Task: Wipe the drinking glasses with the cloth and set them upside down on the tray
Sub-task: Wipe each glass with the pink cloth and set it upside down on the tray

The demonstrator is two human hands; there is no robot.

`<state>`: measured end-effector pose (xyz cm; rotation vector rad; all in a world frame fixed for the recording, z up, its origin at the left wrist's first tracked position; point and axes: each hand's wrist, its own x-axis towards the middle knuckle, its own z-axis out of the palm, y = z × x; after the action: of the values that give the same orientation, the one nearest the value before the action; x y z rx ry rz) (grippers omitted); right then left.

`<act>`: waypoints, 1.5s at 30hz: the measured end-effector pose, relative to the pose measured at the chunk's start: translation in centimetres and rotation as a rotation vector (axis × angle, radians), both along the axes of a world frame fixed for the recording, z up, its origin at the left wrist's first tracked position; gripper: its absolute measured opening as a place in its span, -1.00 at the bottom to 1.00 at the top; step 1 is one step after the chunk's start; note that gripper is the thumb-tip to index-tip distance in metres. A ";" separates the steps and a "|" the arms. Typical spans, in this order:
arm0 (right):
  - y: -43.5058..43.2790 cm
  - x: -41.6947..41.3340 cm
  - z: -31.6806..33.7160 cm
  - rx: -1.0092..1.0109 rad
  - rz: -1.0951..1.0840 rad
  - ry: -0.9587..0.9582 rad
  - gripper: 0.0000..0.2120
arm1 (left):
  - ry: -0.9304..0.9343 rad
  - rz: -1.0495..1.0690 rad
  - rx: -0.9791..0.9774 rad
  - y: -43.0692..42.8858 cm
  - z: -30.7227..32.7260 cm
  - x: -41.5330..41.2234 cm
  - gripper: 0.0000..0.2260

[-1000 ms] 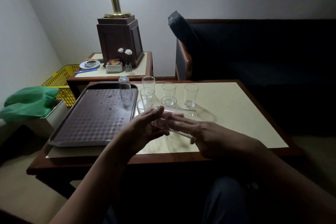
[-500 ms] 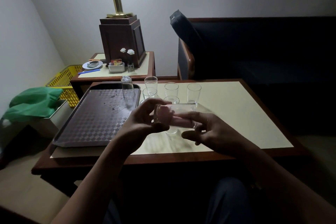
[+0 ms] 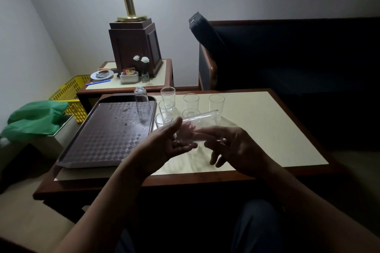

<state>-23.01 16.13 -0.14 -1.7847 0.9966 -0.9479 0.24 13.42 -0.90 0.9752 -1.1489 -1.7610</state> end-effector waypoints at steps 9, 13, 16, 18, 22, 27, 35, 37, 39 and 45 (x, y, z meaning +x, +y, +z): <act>-0.6 -0.6 0.6 0.173 0.087 -0.036 -0.63 | 0.016 0.053 -0.317 0.1 -0.1 0.6 -0.50; -1.3 -1.0 0.0 -0.506 -0.007 0.331 -0.52 | 0.054 0.007 -0.143 -0.5 0.2 1.2 -0.59; -1.7 -1.2 -0.6 -0.629 0.021 0.366 -0.50 | -0.014 -0.026 -0.105 -0.9 0.6 1.7 -0.60; -1.6 -1.3 -1.1 -0.659 0.043 0.326 -0.46 | -0.058 -0.037 -0.068 -1.0 0.9 1.7 -0.63; -2.4 -1.3 -1.2 -0.876 0.092 0.695 -0.23 | -0.087 -0.060 0.013 -1.0 1.2 1.6 -0.51; -1.9 -0.7 -1.0 -0.113 0.236 0.316 -0.23 | -0.096 0.022 -0.197 -0.4 0.8 2.0 -0.58; -1.6 -0.4 -0.7 0.234 -0.036 -0.192 -0.65 | -0.196 0.010 -0.399 0.2 0.0 1.4 -0.37; -1.0 0.1 -0.8 0.073 -0.101 -0.174 -0.63 | -0.184 -0.051 -0.207 0.1 0.3 0.9 -0.43; -1.0 0.3 -1.3 0.034 -0.071 -0.140 -0.63 | -0.137 -0.051 -0.055 0.0 0.4 0.2 -0.49; -1.6 -1.3 -0.7 0.553 0.047 -0.199 -0.63 | -0.215 0.070 -0.291 0.3 -0.5 1.4 -0.55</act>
<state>-24.36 14.52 -0.88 -1.2232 0.9683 -0.7135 1.65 13.75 -1.40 1.0288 -1.4414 -1.4097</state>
